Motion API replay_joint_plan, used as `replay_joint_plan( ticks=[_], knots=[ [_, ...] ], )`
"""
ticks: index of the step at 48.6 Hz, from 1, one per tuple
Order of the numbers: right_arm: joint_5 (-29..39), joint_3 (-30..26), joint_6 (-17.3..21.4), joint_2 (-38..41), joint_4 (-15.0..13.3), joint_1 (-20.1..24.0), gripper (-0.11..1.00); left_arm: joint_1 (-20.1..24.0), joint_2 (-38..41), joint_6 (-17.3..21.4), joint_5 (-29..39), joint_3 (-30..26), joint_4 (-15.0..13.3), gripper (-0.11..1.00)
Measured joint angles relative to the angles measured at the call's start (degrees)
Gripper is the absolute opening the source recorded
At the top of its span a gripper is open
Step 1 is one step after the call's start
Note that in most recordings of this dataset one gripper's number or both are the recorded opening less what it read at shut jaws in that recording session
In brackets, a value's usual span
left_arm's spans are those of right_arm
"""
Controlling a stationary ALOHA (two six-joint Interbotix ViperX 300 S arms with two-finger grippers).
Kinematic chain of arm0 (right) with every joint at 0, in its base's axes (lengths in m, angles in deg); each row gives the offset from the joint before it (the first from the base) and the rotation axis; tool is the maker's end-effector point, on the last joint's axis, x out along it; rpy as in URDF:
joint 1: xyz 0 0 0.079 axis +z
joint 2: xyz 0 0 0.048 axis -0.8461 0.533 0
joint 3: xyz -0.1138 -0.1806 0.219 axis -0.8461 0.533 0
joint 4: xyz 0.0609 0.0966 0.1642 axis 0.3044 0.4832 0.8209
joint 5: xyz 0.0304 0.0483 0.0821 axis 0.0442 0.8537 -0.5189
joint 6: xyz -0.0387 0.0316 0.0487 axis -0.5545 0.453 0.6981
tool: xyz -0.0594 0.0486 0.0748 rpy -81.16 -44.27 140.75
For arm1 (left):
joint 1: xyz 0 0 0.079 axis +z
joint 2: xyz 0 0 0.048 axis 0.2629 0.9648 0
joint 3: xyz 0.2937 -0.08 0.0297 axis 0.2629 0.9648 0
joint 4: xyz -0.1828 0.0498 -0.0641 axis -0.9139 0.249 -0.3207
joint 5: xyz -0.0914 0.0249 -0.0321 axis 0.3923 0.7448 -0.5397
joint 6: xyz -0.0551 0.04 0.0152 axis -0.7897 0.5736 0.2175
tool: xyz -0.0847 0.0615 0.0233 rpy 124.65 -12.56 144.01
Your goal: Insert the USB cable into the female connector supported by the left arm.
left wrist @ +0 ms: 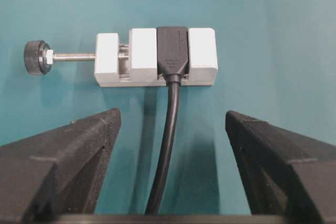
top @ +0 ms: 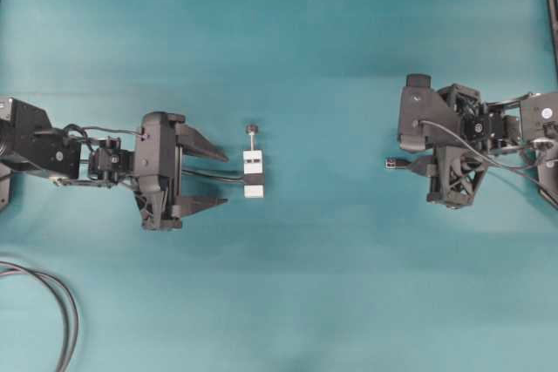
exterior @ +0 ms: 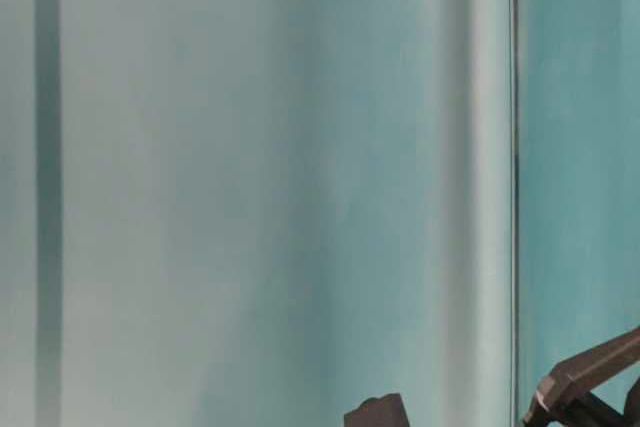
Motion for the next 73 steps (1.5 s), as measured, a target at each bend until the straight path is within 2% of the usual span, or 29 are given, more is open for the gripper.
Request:
replay_joint_plan(
  ticks=[9, 16, 23, 33, 45, 53, 63, 73],
  knots=[
    [-1.32, -0.09, -0.18, 2.29, -0.53, 0.0, 0.49, 0.0, 0.0, 0.0, 0.18, 0.0, 0.0, 0.89],
    [-0.09, -0.97, -0.18, 3.78, -4.66, 0.79, 0.57, 0.0, 0.0, 0.0, 0.53, -0.09, 0.0, 0.89],
    [3.08, -2.55, 0.0, 4.57, -7.56, 1.49, 0.58, 0.0, 0.0, 0.0, 1.05, 0.0, 0.09, 0.89],
    [3.6, -3.08, 0.26, 4.75, -8.0, 1.58, 0.58, 0.0, 0.0, 0.0, 1.23, -0.09, 0.0, 0.89],
    [3.78, -3.34, 2.81, 5.45, -8.09, 2.55, 0.54, 0.0, 0.0, 0.0, 1.14, -0.09, 0.0, 0.89],
    [3.69, -3.69, 4.39, 6.15, -8.17, 3.78, 0.45, 0.0, 0.0, 0.0, 1.23, -0.09, 0.0, 0.89],
    [3.34, -3.96, 4.57, 6.5, -8.35, 4.48, 0.33, 0.0, 0.0, 0.0, 1.32, -0.26, 0.0, 0.89],
    [3.96, -4.22, 4.48, 6.68, -8.35, 5.45, 0.27, 0.0, 0.0, 0.0, 1.67, -0.26, 0.0, 0.89]
  ],
)
